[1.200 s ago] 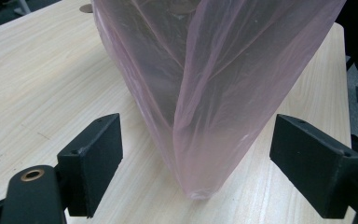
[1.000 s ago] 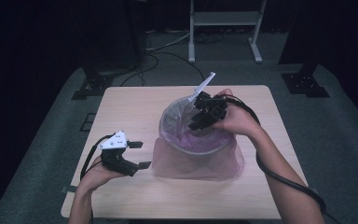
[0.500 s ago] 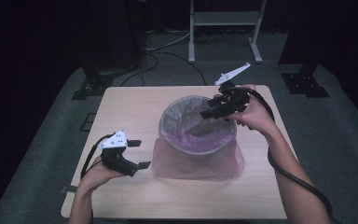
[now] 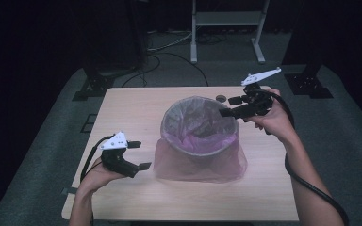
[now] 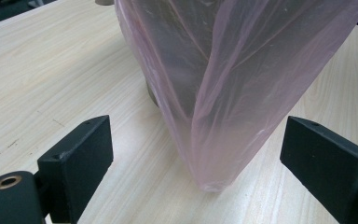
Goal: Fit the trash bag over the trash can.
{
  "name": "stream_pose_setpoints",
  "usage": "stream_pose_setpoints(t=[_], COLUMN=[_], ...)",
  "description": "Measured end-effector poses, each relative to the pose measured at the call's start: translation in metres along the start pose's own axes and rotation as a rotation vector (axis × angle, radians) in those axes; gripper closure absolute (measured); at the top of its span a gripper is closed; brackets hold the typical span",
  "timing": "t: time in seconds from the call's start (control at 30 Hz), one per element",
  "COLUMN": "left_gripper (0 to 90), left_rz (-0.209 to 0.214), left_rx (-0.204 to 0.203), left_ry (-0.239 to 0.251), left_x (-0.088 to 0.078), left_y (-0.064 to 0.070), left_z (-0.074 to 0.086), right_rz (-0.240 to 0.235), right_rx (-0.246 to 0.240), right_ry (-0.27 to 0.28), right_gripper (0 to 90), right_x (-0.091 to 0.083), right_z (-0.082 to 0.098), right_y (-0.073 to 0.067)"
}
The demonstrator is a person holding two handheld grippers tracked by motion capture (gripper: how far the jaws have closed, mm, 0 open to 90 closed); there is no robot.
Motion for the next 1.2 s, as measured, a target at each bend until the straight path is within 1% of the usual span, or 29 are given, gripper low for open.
stream_pose_setpoints(t=[0.07, 0.17, 0.27, 0.4, 0.43, 0.57, 0.73, 0.87, 0.93, 1.2], left_gripper=[8.1, 8.1, 8.1, 8.1, 8.1, 8.1, 8.1, 8.1, 8.1, 8.1], left_rz=[0.001, 0.002, 0.004, 0.003, 0.004, 0.004, 0.003, 0.0, 0.001, -0.006], left_rx=[0.004, 0.001, 0.002, 0.0, -0.001, -0.006, -0.007, -0.012, -0.012, -0.019], left_ry=[-0.008, -0.008, -0.008, -0.015, -0.016, -0.016, -0.019, -0.022, -0.025, -0.031], left_x=[0.001, 0.002, 0.003, 0.004, 0.004, 0.004, 0.004, 0.004, 0.004, 0.004], left_y=[0.0, 0.0, 0.001, 0.001, 0.0, 0.0, 0.0, -0.001, -0.001, -0.003], left_z=[0.0, 0.0, -0.001, 0.0, 0.001, 0.002, 0.003, 0.004, 0.005, 0.007], right_rz=[0.01, 0.025, 0.037, 0.05, 0.05, 0.058, 0.074, 0.076, 0.08, 0.082], right_rx=[0.009, 0.025, 0.036, 0.048, 0.058, 0.067, 0.082, 0.101, 0.111, 0.147], right_ry=[0.003, 0.025, 0.036, 0.053, 0.058, 0.065, 0.096, 0.115, 0.125, 0.151], right_gripper=[31.2, 31.2, 31.2, 31.2, 31.2, 31.2, 31.2, 31.2, 31.2, 30.0], right_x=[-0.004, -0.012, -0.019, -0.026, -0.028, -0.032, -0.037, -0.041, -0.042, -0.042], right_z=[0.005, 0.013, 0.02, 0.029, 0.032, 0.04, 0.05, 0.063, 0.073, 0.104], right_y=[0.002, 0.005, 0.007, 0.01, 0.011, 0.013, 0.017, 0.019, 0.021, 0.026])
Point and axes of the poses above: each handheld gripper's, and its own axes: x roughly forward along the jaws, z roughly out of its underside, y roughly to its right, the point moved 2 cm from there along x, roughly forward along the jaws, and after that the axes turned 11 degrees about -z, right-handed, at the moved point
